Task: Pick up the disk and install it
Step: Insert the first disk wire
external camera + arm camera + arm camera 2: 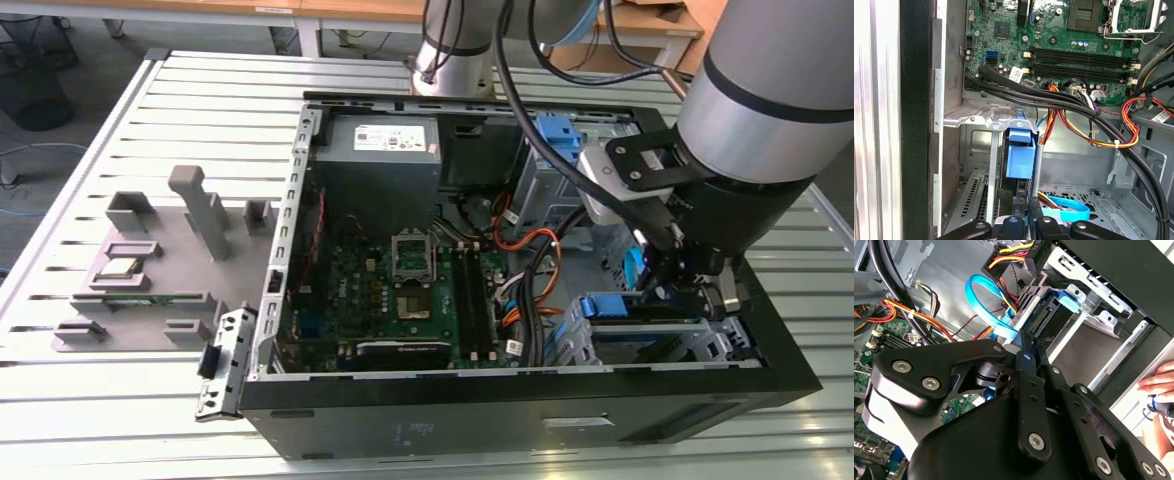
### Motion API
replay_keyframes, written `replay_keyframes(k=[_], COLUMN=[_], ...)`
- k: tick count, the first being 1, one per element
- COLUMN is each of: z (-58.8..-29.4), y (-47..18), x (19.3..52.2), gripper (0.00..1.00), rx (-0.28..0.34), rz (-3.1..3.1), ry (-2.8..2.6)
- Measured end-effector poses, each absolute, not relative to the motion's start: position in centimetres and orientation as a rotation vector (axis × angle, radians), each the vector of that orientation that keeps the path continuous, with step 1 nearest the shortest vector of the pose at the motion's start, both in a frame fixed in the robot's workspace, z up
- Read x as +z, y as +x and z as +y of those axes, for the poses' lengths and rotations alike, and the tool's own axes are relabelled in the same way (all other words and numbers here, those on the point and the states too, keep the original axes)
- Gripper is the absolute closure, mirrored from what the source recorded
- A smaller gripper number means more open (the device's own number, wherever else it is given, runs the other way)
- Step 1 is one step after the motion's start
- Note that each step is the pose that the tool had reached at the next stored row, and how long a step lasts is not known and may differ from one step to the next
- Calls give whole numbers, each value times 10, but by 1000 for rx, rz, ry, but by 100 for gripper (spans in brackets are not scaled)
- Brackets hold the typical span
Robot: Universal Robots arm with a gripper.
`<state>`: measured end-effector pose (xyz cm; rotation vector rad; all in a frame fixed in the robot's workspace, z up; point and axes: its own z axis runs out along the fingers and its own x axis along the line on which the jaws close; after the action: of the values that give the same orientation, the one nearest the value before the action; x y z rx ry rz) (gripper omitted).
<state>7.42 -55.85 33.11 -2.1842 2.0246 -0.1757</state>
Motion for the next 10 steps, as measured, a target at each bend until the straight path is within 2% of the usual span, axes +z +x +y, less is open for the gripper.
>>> replay_keyframes(k=[10], z=[-558], y=[74], x=[330], gripper=[84], rx=[-176], rz=[2025], ry=[-2184])
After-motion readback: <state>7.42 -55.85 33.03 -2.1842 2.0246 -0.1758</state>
